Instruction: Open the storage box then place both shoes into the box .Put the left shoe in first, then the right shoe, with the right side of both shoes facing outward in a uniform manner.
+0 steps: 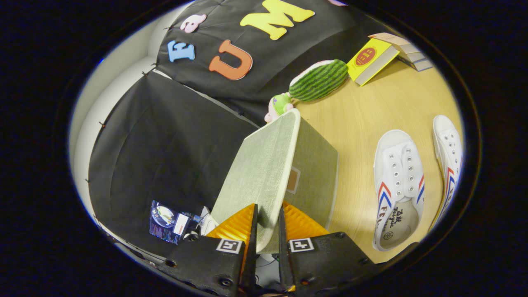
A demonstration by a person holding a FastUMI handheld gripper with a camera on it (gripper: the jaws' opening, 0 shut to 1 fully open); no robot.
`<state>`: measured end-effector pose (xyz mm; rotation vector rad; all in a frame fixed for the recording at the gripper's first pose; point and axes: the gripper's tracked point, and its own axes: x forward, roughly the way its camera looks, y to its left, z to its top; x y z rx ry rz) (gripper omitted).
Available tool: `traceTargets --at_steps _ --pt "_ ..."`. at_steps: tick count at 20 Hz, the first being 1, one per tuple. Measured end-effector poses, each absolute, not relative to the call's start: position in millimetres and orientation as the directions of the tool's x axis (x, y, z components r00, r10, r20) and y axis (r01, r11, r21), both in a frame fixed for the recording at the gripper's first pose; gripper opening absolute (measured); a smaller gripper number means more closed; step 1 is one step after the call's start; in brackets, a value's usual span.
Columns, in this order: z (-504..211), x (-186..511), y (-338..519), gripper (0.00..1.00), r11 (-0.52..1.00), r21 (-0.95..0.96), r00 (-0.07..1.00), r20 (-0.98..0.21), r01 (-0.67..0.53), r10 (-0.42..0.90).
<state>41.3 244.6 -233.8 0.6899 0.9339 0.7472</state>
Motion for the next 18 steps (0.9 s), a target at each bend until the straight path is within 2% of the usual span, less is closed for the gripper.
traceTargets --at_steps 2,4,10,18 --pt "-225.8 41.1 245.3 0.15 0.541 0.805 0.399 -0.425 -0.245 0.813" --pt "-222.6 43.0 245.6 0.06 0.549 0.798 0.404 -0.429 -0.249 0.808" --pt "-181.8 50.9 250.8 0.05 0.527 0.806 0.449 -0.379 -0.27 0.809" --pt "-105.9 33.1 309.5 0.06 0.56 0.687 0.442 -0.37 -0.462 0.818"
